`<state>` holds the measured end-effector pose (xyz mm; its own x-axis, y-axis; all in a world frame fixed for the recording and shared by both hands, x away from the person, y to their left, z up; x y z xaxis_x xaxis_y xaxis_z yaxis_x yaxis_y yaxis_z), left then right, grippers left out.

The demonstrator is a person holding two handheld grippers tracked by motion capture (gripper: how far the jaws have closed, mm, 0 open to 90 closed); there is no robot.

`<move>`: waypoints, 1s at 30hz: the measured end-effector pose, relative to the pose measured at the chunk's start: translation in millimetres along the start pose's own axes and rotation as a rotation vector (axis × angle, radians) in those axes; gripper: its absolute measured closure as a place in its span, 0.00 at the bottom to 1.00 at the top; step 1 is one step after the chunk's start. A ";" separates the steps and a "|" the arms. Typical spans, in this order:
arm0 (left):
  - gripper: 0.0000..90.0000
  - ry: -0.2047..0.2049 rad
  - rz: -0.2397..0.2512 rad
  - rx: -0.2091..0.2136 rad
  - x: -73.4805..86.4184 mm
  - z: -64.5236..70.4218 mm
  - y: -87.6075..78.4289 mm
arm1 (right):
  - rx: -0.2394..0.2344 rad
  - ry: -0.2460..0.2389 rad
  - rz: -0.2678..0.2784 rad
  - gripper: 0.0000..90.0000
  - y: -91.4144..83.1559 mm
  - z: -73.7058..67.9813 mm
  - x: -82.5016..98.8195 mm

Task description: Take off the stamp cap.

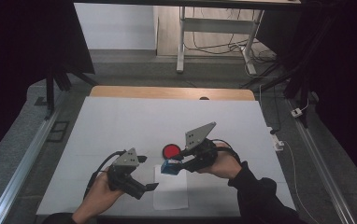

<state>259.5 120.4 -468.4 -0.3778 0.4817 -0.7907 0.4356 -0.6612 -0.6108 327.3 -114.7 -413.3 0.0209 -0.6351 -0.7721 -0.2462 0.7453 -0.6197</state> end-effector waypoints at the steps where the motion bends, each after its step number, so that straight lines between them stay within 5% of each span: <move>1: 0.02 0.004 0.002 0.004 -1.7 0.4 2.3 | -0.003 0.003 -0.001 0.78 0.1 0.0 -1.0; 12: 0.04 0.065 0.021 0.057 -8.7 9.7 19.9 | -0.034 -0.016 0.001 0.78 1.4 -0.4 -3.2; 16: 0.20 0.095 0.039 0.041 -9.6 13.0 20.2 | -0.045 -0.028 -0.001 0.78 2.8 -2.4 -4.6; 23: 0.54 0.116 0.048 0.083 -7.5 12.2 18.5 | -0.058 -0.041 -0.002 0.78 2.6 -4.6 -5.8; 30: 0.68 0.116 0.075 0.104 -7.1 12.2 16.0 | -0.064 -0.052 0.006 0.78 1.0 -6.7 -6.4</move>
Point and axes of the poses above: each handheld gripper's, and its own axes: y roughly forward along the jaws, x roughly out of its underside, z roughly to its right, the point moved 1 cm from there along y, roughly forward along the jaws, and after that the axes turned 8 degrees about -x, right-handed, at the moved point
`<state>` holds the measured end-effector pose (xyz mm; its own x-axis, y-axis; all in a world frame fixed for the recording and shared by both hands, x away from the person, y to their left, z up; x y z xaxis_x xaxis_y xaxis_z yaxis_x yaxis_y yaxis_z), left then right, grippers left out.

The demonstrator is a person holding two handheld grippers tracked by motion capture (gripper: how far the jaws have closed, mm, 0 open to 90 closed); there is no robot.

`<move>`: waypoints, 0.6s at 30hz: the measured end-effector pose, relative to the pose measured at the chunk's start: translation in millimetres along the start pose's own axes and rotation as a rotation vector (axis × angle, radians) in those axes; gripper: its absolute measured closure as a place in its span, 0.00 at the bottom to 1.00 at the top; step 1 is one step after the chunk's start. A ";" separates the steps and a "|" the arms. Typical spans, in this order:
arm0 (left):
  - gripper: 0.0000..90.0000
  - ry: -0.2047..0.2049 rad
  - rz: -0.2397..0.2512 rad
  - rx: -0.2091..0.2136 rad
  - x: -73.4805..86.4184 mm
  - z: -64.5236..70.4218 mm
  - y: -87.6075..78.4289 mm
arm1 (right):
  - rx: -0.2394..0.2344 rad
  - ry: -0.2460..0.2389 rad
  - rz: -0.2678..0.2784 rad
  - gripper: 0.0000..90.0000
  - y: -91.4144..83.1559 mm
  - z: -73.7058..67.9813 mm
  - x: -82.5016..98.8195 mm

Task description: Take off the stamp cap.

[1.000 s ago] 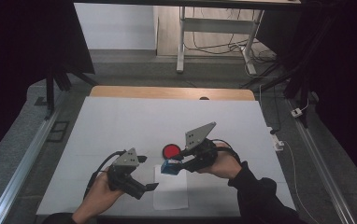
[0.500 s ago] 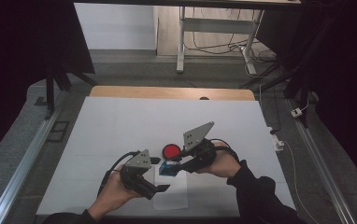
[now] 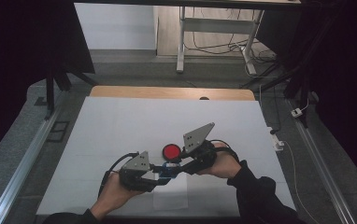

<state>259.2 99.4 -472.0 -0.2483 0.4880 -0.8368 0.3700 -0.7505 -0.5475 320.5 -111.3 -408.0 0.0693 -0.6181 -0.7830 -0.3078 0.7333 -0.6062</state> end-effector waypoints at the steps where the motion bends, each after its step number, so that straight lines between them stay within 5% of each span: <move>1: 0.70 0.002 0.003 0.001 0.1 -0.1 -0.4 | -0.001 -0.001 0.001 0.78 -0.2 0.0 0.0; 18: 0.77 -0.004 0.006 0.062 -2.4 -1.5 -4.1 | -0.032 -0.027 0.036 0.77 -2.7 -1.5 1.0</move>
Point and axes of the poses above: each handheld gripper's, and its own axes: y roughly forward along the jaws, x roughly out of its underside, z roughly to its right, the point moved 1 cm from there along y, roughly forward along the jaws, and after that the axes turned 8 degrees about -x, right-handed, at the moved point
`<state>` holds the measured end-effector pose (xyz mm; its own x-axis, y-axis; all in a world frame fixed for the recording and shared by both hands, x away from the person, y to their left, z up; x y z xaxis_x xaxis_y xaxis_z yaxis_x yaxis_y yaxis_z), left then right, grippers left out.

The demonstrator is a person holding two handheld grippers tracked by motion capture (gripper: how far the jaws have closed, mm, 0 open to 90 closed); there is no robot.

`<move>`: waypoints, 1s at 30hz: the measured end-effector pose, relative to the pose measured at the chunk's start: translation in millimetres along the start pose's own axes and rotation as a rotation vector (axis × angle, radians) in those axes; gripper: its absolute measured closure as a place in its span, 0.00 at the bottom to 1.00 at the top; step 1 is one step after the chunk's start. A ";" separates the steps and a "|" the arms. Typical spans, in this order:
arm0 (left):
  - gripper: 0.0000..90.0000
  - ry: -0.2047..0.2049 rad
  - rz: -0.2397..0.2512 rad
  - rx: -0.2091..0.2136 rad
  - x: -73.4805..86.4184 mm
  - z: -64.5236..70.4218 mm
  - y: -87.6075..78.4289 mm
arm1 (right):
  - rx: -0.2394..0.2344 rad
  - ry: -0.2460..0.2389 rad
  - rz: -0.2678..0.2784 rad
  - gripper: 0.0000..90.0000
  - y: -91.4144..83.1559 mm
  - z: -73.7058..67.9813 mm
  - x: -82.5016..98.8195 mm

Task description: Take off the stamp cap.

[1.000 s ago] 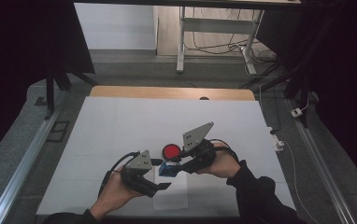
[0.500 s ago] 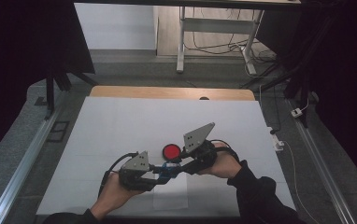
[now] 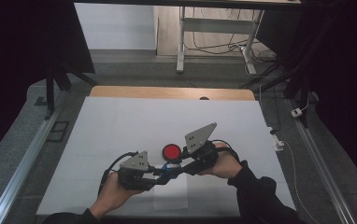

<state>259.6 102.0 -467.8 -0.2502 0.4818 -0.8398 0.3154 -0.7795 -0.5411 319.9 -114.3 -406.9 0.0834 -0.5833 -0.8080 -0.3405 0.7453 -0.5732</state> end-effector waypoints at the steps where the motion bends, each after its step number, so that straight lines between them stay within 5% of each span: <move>1: 0.77 0.000 0.001 0.001 -0.4 0.1 -0.3 | 0.002 -0.005 0.005 0.77 -0.3 -0.1 0.2; 15: 0.77 -0.074 0.005 0.028 -1.2 -4.3 -2.5 | 0.052 -0.069 0.004 0.78 -2.2 -6.4 -1.4; 23: 0.78 0.029 0.023 0.010 -3.8 1.7 -5.8 | -0.020 -0.008 0.060 0.78 -8.0 -1.4 1.2; 30: 0.78 0.035 0.007 0.004 -3.3 2.1 -5.1 | -0.030 -0.010 0.055 0.78 -7.2 -0.8 2.0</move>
Point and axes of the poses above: each handheld gripper's, and its own axes: y roughly forward along the jaws, x roughly out of its underside, z roughly to its right, the point moved 1 cm from there along y, roughly forward along the jaws, and after that the axes turned 8 degrees about -x, right-handed, at the moved point
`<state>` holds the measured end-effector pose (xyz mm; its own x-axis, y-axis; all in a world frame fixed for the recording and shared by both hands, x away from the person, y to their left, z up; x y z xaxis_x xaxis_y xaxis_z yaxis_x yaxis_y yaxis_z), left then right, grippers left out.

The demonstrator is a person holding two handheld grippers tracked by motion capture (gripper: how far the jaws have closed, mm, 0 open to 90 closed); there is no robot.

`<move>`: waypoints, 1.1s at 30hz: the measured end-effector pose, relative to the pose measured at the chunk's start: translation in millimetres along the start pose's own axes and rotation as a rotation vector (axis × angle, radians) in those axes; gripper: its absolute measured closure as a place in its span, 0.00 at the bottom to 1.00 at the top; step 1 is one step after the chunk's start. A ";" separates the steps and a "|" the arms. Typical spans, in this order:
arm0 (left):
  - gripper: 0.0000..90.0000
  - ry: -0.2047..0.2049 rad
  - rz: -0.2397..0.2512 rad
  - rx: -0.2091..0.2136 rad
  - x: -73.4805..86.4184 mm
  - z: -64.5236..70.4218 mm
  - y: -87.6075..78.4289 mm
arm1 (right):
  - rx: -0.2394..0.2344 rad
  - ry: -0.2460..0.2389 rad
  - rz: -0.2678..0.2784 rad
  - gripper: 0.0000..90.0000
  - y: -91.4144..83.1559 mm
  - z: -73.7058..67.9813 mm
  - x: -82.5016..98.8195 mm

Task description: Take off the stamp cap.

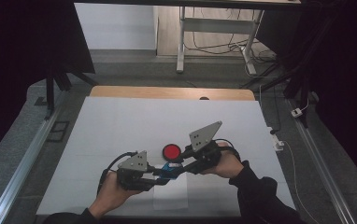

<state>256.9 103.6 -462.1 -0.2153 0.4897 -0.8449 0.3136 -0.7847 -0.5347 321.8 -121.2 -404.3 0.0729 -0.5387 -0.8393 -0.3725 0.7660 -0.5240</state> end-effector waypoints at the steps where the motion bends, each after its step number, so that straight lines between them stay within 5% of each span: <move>1: 0.77 -0.009 -0.002 0.002 0.1 -0.5 0.0 | 0.005 -0.001 -0.001 0.78 0.3 -0.3 -0.2; 11: 0.77 -0.043 -0.015 -0.011 2.4 -3.1 -1.7 | 0.054 -0.010 -0.010 0.78 -2.4 -1.9 0.3; 21: 0.77 -0.049 -0.032 -0.071 5.7 -2.0 -9.6 | 0.110 -0.038 -0.023 0.78 -1.2 -7.8 -4.9; 33: 0.77 -0.095 -0.049 -0.157 16.8 -1.4 -27.5 | 0.172 0.017 -0.011 0.78 -4.3 -6.3 -1.5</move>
<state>246.0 134.0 -461.6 -0.3185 0.4820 -0.8163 0.4395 -0.6879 -0.5776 317.5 -125.9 -399.8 0.0604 -0.5524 -0.8314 -0.2073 0.8078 -0.5518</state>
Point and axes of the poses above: each handheld gripper's, and its own axes: y roughly forward along the jaws, x roughly out of its underside, z roughly to its right, the point moved 1 cm from there along y, roughly forward along the jaws, and after that the axes turned 8 degrees about -x, right-handed, at the moved point
